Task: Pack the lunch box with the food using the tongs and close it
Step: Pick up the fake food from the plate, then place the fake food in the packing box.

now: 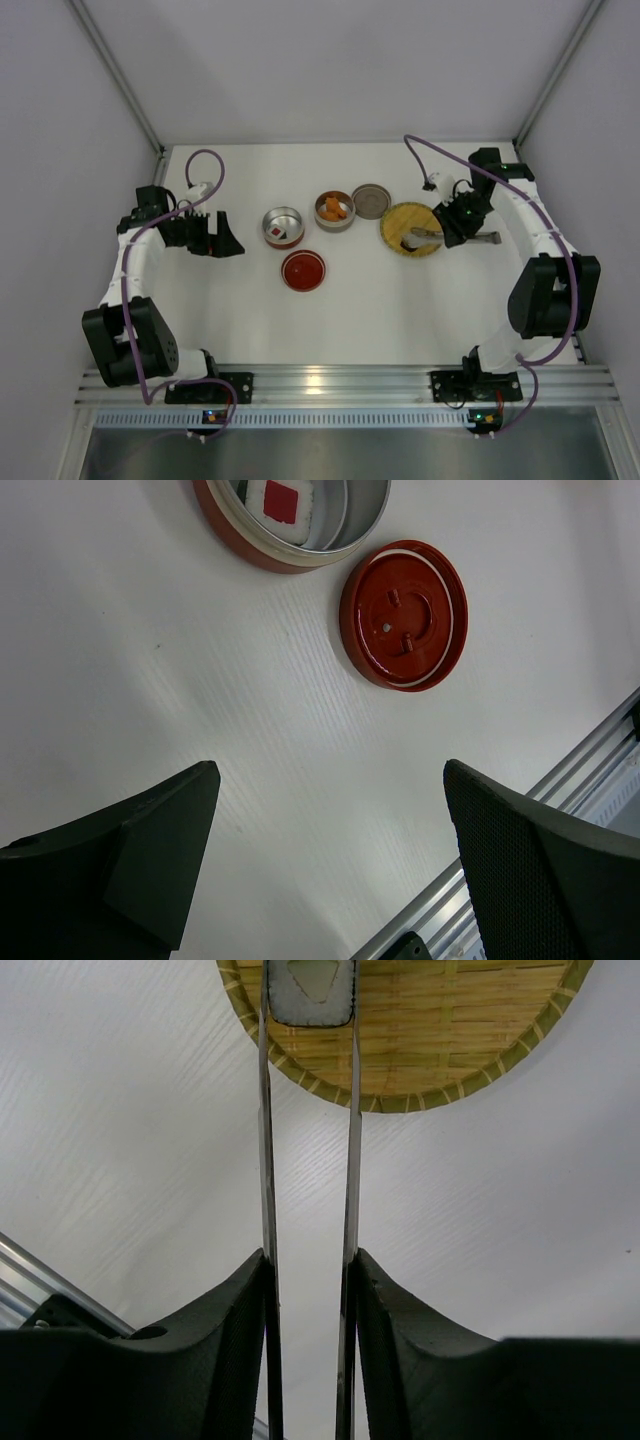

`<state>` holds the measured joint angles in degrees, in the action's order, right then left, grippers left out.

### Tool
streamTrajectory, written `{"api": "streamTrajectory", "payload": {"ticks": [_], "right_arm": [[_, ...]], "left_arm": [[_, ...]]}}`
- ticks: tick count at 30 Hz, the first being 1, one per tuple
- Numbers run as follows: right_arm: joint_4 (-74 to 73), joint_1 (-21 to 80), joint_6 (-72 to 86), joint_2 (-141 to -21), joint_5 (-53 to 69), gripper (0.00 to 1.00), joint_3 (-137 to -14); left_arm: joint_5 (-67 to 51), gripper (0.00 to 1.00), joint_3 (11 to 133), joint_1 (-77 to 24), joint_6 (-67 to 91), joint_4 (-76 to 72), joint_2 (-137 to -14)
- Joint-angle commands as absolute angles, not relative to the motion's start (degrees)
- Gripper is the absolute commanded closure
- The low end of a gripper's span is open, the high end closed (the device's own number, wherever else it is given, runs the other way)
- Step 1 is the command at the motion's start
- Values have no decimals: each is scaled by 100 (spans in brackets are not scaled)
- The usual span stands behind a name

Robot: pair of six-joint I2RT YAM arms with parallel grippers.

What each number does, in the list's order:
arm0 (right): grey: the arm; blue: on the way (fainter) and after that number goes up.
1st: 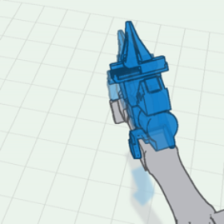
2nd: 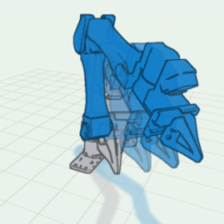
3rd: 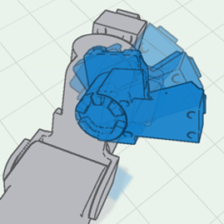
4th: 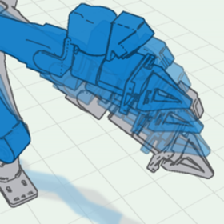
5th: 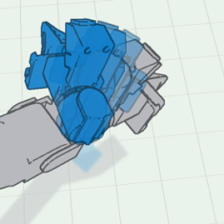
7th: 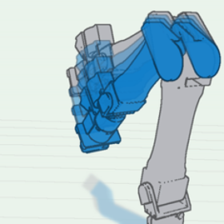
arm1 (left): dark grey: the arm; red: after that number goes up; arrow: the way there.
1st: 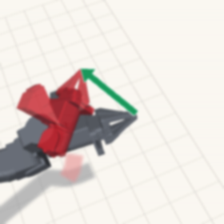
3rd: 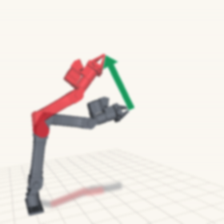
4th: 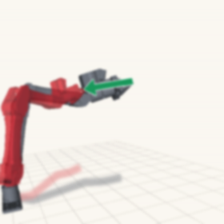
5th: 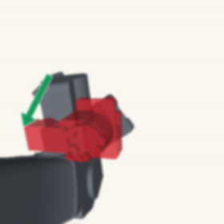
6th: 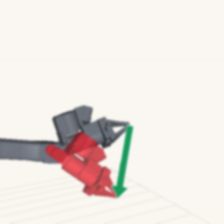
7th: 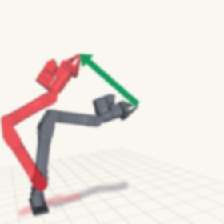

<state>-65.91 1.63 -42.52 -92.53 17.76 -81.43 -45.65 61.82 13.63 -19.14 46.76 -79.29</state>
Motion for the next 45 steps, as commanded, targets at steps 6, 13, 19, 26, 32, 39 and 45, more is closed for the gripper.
{"api": "streamTrajectory", "payload": {"ticks": [6, 13, 19, 26, 32, 39, 45], "right_arm": [[-6943, 123, -4307, -9167, 1898, 70, -8990], [-6821, 544, -3912, -8912, 1749, 70, -9439], [-6163, 1896, -2990, -8771, 1153, 70, -9843], [-5511, 3653, -2277, -9263, 134, 69, -10494], [-5019, 4533, -2127, -9913, -394, 69, -10784], [-4474, 5053, -2083, -10555, -1212, 70, -10925], [-4245, 5185, -2057, -10854, -1468, 70, -10986]], "left_arm": [[-4728, 2, 6451, 1389, -1881, 4623, -7919], [-4781, 1, 6460, 1389, -1784, 4570, -7972], [-4843, 2, 6504, 1389, -1609, 4483, -8016], [-4896, 2, 6513, 1389, -1538, 4473, -8024], [-4869, 2, 6495, 1380, -1600, 4526, -7989], [-4843, 2, 6355, 1389, -1600, 4430, -7875], [-4816, 2, 6258, 1389, -1363, 4122, -7726]]}}
